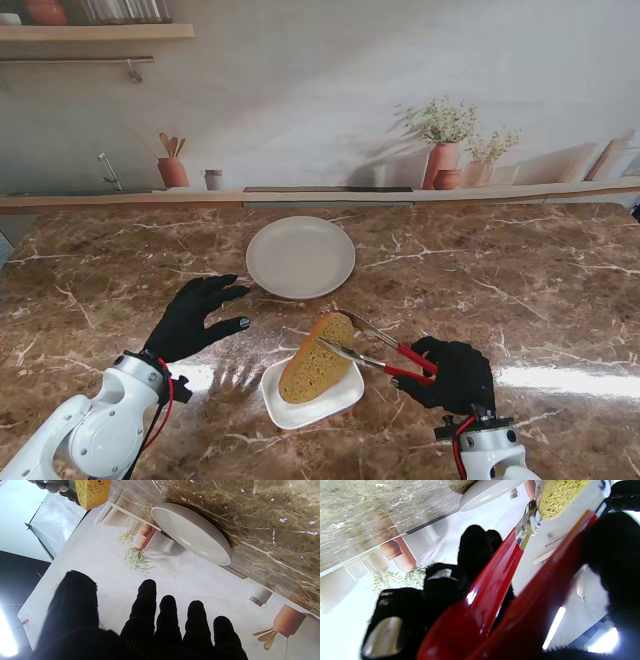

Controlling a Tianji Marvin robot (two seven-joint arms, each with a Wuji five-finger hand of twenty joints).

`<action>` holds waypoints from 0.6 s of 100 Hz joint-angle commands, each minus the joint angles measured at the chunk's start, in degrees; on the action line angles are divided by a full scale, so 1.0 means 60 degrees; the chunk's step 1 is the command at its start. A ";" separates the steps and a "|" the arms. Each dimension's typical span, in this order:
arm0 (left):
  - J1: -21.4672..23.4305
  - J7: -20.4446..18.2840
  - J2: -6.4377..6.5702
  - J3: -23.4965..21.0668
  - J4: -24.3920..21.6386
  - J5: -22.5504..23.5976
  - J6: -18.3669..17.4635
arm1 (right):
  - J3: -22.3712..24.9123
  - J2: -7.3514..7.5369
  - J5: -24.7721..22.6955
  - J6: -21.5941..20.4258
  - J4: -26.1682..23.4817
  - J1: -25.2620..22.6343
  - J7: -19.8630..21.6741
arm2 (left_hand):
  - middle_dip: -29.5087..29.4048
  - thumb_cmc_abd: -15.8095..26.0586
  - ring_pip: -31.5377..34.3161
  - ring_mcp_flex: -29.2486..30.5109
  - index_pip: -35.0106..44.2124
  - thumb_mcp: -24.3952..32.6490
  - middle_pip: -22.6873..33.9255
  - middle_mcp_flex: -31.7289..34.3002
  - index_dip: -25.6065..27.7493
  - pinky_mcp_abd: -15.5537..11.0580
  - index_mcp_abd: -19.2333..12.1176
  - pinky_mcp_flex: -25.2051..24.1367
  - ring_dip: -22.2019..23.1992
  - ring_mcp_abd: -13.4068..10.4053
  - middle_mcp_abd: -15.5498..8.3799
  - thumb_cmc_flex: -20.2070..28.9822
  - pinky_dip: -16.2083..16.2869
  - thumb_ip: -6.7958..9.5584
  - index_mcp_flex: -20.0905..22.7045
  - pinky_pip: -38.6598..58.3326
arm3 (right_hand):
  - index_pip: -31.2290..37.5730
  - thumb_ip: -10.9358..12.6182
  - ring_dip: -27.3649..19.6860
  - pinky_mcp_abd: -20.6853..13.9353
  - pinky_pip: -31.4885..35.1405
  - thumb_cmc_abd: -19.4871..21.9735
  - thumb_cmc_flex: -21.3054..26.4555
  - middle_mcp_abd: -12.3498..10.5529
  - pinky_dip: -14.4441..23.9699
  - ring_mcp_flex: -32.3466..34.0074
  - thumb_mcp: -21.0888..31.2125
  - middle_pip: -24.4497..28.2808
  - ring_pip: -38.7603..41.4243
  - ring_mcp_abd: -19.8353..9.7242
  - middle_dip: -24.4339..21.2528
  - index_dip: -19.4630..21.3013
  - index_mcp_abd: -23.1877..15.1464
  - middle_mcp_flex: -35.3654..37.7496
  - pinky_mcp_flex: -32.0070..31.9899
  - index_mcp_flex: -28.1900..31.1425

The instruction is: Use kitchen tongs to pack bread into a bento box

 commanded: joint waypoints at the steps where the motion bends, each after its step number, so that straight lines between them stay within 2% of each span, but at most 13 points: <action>1: 0.0044 0.0020 -0.0017 0.0038 0.0001 0.0017 0.0030 | 0.0008 -0.0030 0.0034 0.0014 0.0027 -0.0103 0.0062 | -0.0064 0.0060 -0.0268 -0.0320 0.0088 -0.0365 -0.0168 -0.0191 0.0082 -0.0098 -0.0271 -0.0159 -0.0126 -0.0406 -0.0065 0.0106 0.0064 0.0248 0.0023 -0.0402 | -0.0204 0.0745 0.0485 -0.1109 0.1750 0.0632 0.0063 -0.0626 -0.0060 0.0334 0.0363 0.0467 0.1261 -0.1464 0.0296 0.0116 -0.0923 0.0839 0.0486 0.0154; 29: 0.0057 0.0052 -0.0022 0.0031 -0.0003 0.0037 0.0039 | 0.0102 0.0006 -0.0028 -0.0010 -0.0050 -0.0201 0.0224 | -0.0052 0.0056 -0.0257 -0.0316 0.0116 -0.0357 -0.0146 -0.0184 0.0090 -0.0091 -0.0251 -0.0160 -0.0117 -0.0395 -0.0048 0.0127 0.0070 0.0250 0.0061 -0.0420 | -0.0046 0.0728 0.0494 -0.1070 0.1805 0.1196 -0.0221 -0.0647 -0.0107 0.0335 0.0053 0.0531 0.1309 -0.1451 0.0424 0.0216 -0.1125 0.0846 0.0498 0.0408; 53: 0.0054 0.0045 -0.0021 0.0038 0.0001 0.0029 0.0027 | 0.0168 -0.0047 -0.0047 -0.0108 -0.0148 -0.0214 -0.0119 | -0.0052 0.0051 -0.0255 -0.0315 0.0116 -0.0364 -0.0148 -0.0186 0.0087 -0.0085 -0.0263 -0.0157 -0.0116 -0.0404 -0.0044 0.0123 0.0079 0.0248 0.0057 -0.0424 | -0.0279 0.1033 0.0438 -0.1046 0.1809 0.2125 -0.0126 -0.0633 -0.0178 0.0331 -0.0879 0.0275 0.1231 -0.1414 0.0383 0.0130 -0.1058 0.0832 0.0488 0.0174; 60: 0.0054 0.0031 -0.0018 0.0039 0.0000 0.0026 0.0018 | 0.0230 -0.0059 -0.0046 -0.0198 -0.0255 -0.0221 -0.0162 | -0.0055 0.0061 -0.0259 -0.0321 0.0110 -0.0365 -0.0155 -0.0194 0.0084 -0.0094 -0.0264 -0.0157 -0.0118 -0.0405 -0.0060 0.0116 0.0082 0.0247 0.0046 -0.0425 | -0.0351 0.1209 0.0395 -0.0996 0.1718 0.2530 0.0093 -0.0636 -0.0233 0.0330 -0.1443 0.0133 0.1146 -0.1392 0.0378 0.0107 -0.1072 0.0825 0.0475 0.0086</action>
